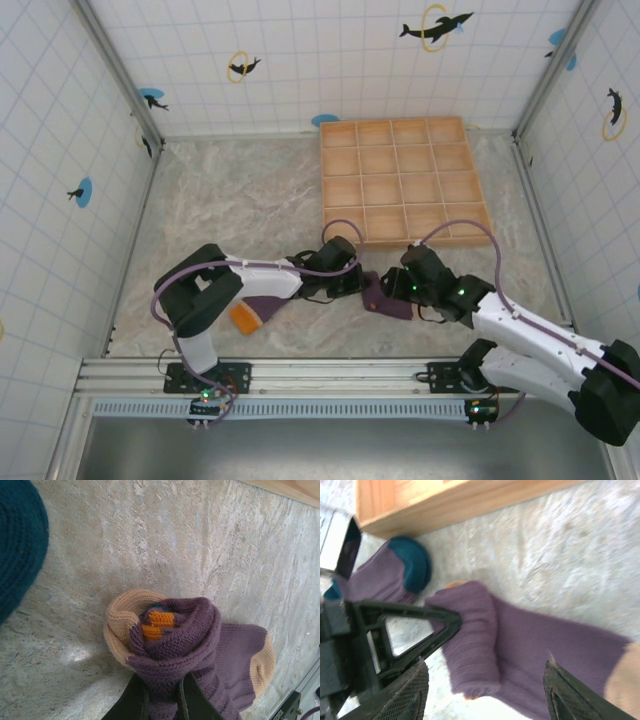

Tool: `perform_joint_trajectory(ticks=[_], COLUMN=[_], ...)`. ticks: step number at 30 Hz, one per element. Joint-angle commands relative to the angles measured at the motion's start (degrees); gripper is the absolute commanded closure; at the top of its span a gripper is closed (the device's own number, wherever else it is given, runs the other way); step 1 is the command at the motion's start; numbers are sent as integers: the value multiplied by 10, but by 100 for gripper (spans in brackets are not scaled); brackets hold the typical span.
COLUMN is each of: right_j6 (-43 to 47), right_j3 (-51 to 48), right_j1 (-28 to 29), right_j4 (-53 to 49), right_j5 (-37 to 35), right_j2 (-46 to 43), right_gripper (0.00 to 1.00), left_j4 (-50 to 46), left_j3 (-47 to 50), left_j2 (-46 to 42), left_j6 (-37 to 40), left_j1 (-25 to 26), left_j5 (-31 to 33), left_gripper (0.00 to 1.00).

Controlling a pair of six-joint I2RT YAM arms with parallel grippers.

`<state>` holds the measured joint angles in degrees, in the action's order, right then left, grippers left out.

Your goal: Roll the socks

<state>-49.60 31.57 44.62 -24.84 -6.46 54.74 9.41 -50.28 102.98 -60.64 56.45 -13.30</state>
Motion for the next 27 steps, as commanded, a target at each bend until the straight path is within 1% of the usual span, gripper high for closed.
perform_joint_trajectory(ticks=[1, 8, 10, 17, 22, 24, 27], right_j6=[32, 33, 35, 12, -6, -15, -24], right_j3=[4, -44, -64, -122, -147, -155, -170], right_j1=[-31, -69, -78, -86, -85, -85, -85], right_j4=[-115, -138, -137, -63, -17, -1, 19], right_j5=[-20, -24, -17, 46, 69, 83, 88], right_j2=[16, -9, -11, -11, -4, -4, -9], right_gripper=[37, 44, 45, 55, 62, 67, 81], left_j4=[-31, -41, -41, -46, -49, -49, -49], left_j3=[20, 25, 24, 20, 16, 17, 16], left_j2=[-6, -13, -12, -10, -9, -10, -11], left_j6=[36, 60, 64, 68, 73, 74, 80], left_j1=[-3, -5, -6, -7, -8, -9, -8], left_j5=[-5, -7, -9, -10, -14, -14, -16], left_gripper=[100, 100, 100, 100, 100, 100, 100])
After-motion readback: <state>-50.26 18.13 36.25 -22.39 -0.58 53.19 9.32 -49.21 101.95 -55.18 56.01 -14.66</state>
